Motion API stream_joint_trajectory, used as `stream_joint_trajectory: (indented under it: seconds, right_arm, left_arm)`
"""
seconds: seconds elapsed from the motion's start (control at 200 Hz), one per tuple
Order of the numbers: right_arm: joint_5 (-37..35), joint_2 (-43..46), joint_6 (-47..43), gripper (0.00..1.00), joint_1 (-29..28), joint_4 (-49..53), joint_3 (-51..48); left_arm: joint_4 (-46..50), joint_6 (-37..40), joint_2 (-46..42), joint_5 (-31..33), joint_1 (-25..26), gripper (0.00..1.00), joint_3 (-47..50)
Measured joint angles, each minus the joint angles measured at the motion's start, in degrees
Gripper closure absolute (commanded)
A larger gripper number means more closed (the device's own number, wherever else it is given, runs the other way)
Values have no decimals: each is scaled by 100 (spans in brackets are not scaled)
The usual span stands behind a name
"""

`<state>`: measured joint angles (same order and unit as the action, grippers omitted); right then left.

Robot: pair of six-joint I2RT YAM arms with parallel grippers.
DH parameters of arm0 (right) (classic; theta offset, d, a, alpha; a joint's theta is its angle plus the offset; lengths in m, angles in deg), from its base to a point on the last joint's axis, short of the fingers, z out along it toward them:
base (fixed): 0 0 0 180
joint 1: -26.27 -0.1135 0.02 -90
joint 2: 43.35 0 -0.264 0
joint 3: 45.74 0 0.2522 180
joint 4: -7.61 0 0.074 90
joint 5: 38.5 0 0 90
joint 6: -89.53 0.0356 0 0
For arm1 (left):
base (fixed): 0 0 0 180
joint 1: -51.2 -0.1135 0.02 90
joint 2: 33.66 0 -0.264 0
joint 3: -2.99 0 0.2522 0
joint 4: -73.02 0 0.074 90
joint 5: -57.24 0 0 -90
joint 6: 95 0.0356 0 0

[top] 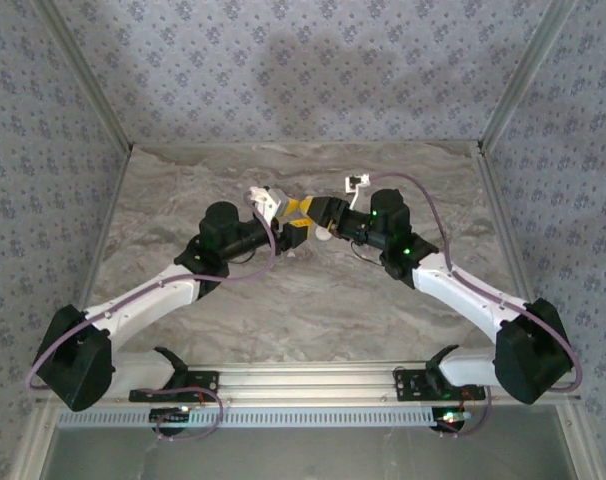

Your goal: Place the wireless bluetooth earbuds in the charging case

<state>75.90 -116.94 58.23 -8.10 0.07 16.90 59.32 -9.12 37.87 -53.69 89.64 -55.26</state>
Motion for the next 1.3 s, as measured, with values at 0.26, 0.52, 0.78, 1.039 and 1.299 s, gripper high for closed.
stream_joint_trajectory:
  seconds: [0.26, 0.52, 0.78, 1.039, 1.299]
  right_arm:
    - [293, 2, 238, 51, -42, -221, 0]
    - [343, 7, 295, 46, -24, -229, 2]
    - [393, 483, -428, 28, 205, 496, 37]
    - [398, 1519, -2098, 37, 776, 1611, 332]
    - [1252, 1596, -5333, 37, 1051, 3195, 1062]
  left_arm:
    - [-269, -170, 63, -9, 0, 55, 4]
    - [-295, -236, 63, -50, 26, 82, 4]
    - [-378, -435, 129, -474, -85, 86, 4]
    - [-710, -892, 470, -1460, -396, 86, -2]
    - [-933, -1056, 479, -2402, -420, 83, -173]
